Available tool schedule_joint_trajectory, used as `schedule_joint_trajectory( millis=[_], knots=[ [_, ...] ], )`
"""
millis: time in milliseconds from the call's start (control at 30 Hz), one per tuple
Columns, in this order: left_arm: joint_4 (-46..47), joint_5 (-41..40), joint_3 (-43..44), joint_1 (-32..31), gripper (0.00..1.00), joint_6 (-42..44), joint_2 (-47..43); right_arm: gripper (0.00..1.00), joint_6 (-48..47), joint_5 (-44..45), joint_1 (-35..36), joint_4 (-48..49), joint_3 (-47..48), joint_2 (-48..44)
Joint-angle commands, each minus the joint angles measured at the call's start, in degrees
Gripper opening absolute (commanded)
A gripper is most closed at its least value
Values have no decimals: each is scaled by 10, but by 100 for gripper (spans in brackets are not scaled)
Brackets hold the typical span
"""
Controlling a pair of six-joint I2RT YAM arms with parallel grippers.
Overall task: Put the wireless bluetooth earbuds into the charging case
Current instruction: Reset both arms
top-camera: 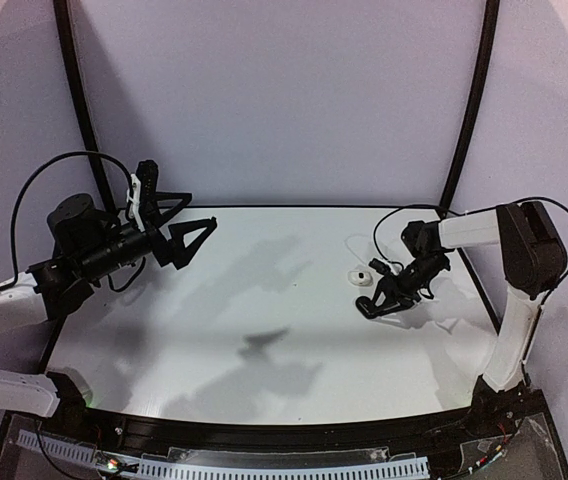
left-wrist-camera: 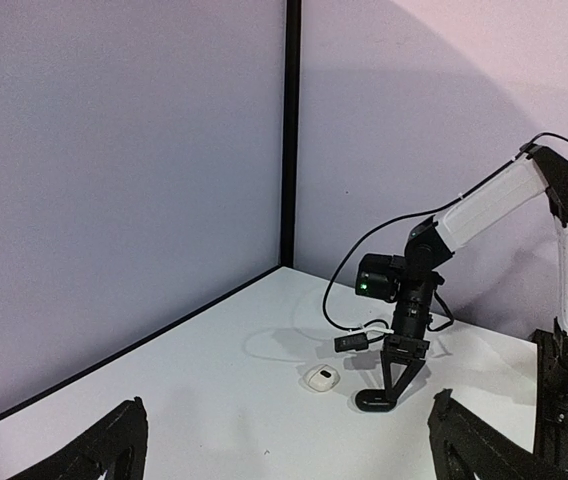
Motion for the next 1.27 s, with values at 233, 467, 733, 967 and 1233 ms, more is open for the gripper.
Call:
schedule_joint_trajectory(
  millis=[233,467,733,967,1233],
  knots=[
    [-12,-1,0,6,99,3,-8,58,-5,60,-4,-32,37,-69],
    [-8,-185,-39,69,99,-50,5,65,105,178,-60,182,-4,-263],
    [22,-345,-187,234,99,-132,19,80,147,400,-108,482,-277,-559],
    [-2,-427,-230,237,94,-188,-28,86,162,457,-107,577,-487,-759],
    [22,-413,-233,244,89,-170,-24,87,176,464,-108,588,-572,-842]
  ],
)
